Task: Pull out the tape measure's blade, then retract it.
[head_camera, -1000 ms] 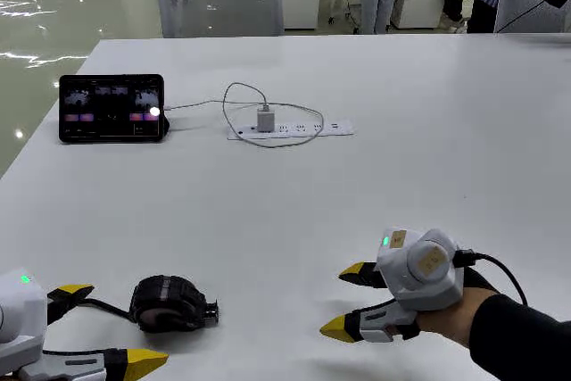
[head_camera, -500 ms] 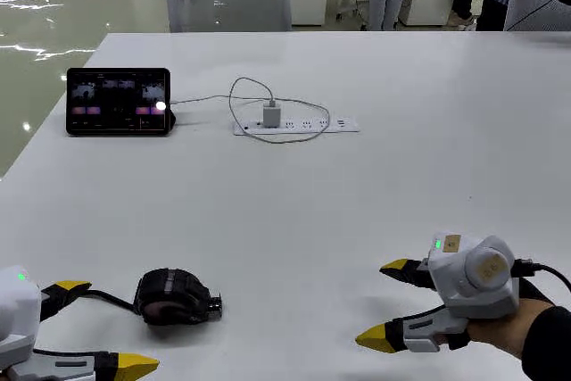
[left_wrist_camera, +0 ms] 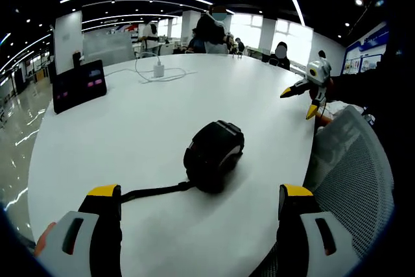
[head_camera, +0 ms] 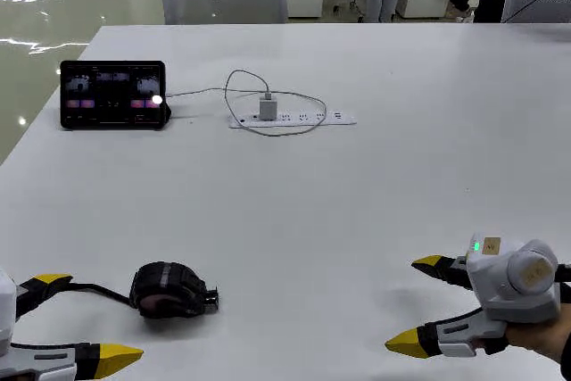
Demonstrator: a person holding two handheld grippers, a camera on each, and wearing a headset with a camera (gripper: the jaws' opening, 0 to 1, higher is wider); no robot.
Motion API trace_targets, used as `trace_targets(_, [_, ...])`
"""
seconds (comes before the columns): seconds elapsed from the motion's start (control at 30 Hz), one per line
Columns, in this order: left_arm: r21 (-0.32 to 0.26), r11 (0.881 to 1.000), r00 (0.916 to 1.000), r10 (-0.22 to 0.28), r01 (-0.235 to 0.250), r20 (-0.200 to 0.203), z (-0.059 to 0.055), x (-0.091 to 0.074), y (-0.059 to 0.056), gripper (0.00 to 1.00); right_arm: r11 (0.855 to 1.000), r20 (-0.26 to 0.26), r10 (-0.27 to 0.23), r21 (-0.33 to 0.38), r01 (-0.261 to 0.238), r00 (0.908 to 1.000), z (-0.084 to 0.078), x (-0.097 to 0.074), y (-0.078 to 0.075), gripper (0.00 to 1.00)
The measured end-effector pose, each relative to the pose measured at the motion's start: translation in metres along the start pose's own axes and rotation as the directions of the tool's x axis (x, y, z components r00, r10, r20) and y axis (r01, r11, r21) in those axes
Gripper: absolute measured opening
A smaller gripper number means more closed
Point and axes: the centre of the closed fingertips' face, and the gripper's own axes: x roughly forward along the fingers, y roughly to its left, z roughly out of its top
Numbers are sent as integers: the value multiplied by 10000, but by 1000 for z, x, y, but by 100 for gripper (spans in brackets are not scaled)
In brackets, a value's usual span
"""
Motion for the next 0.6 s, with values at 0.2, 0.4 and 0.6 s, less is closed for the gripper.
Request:
trace_targets(0.2, [269,9996,9997,-106,113,-236,-4,-1,0,99,9992,-48,-202,330,203,9998,-11,-12,-6,83])
trace_targets(0.4, [205,9997,9991,-129,137,-395,-9,-4,4,99,9983,-16,-252,530,252,9997,-16,-20,-7,94])
trace_targets(0.6, [200,9997,9991,-101,110,-408,-11,-7,6,99,9984,-99,-263,489,267,9996,-21,-23,-8,99])
